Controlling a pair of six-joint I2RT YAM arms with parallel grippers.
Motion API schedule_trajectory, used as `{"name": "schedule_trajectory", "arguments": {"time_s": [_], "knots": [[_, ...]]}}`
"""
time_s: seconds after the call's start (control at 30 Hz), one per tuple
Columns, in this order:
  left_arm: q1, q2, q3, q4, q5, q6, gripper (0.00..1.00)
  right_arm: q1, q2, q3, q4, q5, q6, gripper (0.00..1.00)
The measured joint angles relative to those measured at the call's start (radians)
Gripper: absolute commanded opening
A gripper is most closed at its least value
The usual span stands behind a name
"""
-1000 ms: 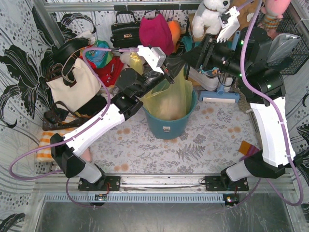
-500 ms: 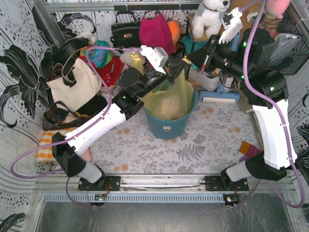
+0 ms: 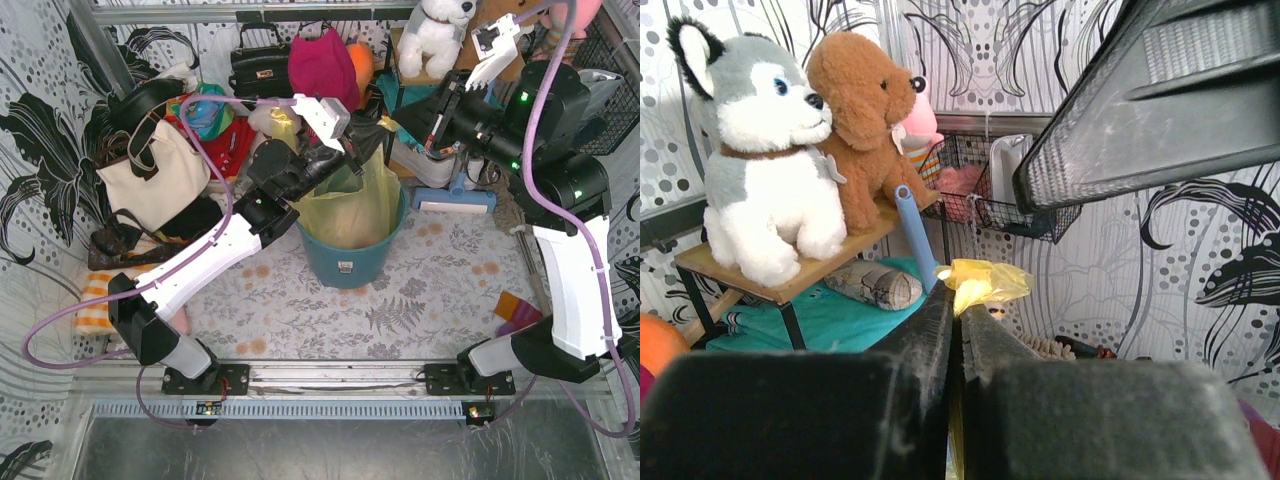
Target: Tie the trash bag
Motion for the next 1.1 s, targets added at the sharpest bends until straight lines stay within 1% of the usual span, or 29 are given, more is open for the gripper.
{"name": "schedule_trajectory", "arguments": {"time_s": [0.1,0.13,0.37,0.47,0.5,0.67,0.9,1.1], "knots": [[0.0,0.0,-0.003,0.017,-0.005,-0.005,0.09,0.0,-0.003,0.0,0.0,0.002,0.007,0.33],[0.0,0.0,-0.003,0.023,-0.007,-0.007,0.08,0.0,-0.004,-0.003,0.001,0.004,0.011,0.35],[0.0,-0.008,-0.003,0.039,-0.017,-0.03,0.08,0.0,-0.048,-0.099,0.018,0.014,0.026,0.38],[0.0,-0.02,-0.003,0.041,-0.016,-0.044,0.09,0.0,-0.057,-0.121,0.028,0.019,0.03,0.49],[0.0,-0.025,-0.003,0.045,-0.015,-0.05,0.09,0.0,-0.057,-0.122,0.032,0.019,0.031,0.5],[0.0,-0.055,-0.014,0.07,-0.005,-0.071,0.09,0.0,-0.07,-0.146,0.063,0.014,0.045,0.5],[0.0,-0.059,-0.015,0.077,0.013,-0.082,0.09,0.0,-0.066,-0.132,0.109,-0.035,0.057,0.39],[0.0,-0.054,-0.015,0.071,0.021,-0.084,0.09,0.0,-0.04,-0.103,0.124,-0.083,0.06,0.38]]}}
